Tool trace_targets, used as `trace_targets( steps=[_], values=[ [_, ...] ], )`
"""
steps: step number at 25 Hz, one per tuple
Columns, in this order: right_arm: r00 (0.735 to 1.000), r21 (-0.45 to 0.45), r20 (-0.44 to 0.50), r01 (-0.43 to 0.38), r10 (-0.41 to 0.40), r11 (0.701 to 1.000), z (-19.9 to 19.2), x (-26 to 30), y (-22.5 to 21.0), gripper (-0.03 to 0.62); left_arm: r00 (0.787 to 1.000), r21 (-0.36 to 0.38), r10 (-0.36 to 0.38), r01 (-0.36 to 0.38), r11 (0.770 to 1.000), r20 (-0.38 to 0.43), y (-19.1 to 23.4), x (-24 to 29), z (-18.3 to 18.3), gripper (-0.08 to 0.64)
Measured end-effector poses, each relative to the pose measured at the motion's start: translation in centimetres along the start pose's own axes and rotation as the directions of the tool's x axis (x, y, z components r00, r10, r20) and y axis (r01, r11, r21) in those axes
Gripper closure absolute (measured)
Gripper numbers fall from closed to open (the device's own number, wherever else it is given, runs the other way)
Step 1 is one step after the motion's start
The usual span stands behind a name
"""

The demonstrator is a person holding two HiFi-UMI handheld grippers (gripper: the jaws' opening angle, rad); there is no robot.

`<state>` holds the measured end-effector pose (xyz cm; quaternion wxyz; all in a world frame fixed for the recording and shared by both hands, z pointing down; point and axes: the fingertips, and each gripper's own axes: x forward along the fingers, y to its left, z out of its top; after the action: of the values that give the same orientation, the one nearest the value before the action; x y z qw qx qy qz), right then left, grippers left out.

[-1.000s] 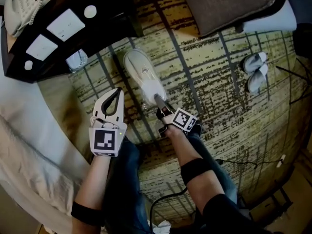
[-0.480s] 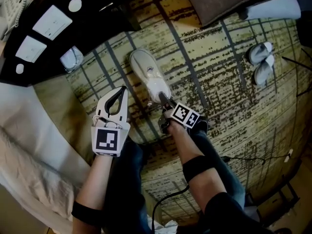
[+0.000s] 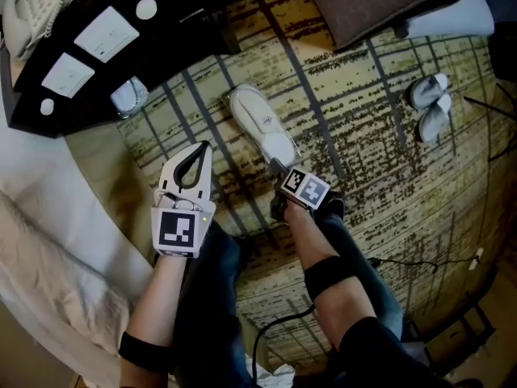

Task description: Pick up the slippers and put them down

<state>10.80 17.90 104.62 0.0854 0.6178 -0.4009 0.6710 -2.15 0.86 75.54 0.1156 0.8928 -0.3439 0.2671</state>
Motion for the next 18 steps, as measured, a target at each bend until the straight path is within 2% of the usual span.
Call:
trace_targets(
  steps=[3,7,9,12,15,18],
  values=[
    [1.000,-0.022,0.011,-0.020,0.020,1.000,0.9,-3.6,1.7,0.141,1.000,-0.004,0.011,-0.011,1.000,0.005,0.4,-2.3,2.5,0.558],
    [0.994,-0.089,0.037,-0.100,0.104,0.991,3.4,-11.0,6.7,0.151,0.999,-0.025,0.046,-0.045,0.999,0.016,0.3,-7.0,8.2,0.558],
    [0.986,-0.143,0.046,-0.153,0.161,0.978,5.5,-15.0,10.2,0.202,0.997,-0.032,0.074,-0.073,0.997,0.028,0.6,-9.3,11.6,0.558],
    [0.971,-0.220,0.052,-0.215,0.232,0.952,8.6,-21.3,15.5,0.223,0.992,-0.050,0.123,-0.121,0.991,0.040,1.6,-13.2,16.7,0.558],
    [0.964,-0.276,0.040,-0.242,0.263,0.930,9.2,-29.0,19.5,0.314,0.985,-0.085,0.171,-0.169,0.982,0.023,1.9,-19.0,20.9,0.558],
    [0.950,-0.377,0.024,-0.279,0.311,0.883,10.3,-36.0,23.4,0.433,0.976,-0.098,0.216,-0.212,0.972,0.031,1.8,-24.1,25.1,0.558]
  ],
)
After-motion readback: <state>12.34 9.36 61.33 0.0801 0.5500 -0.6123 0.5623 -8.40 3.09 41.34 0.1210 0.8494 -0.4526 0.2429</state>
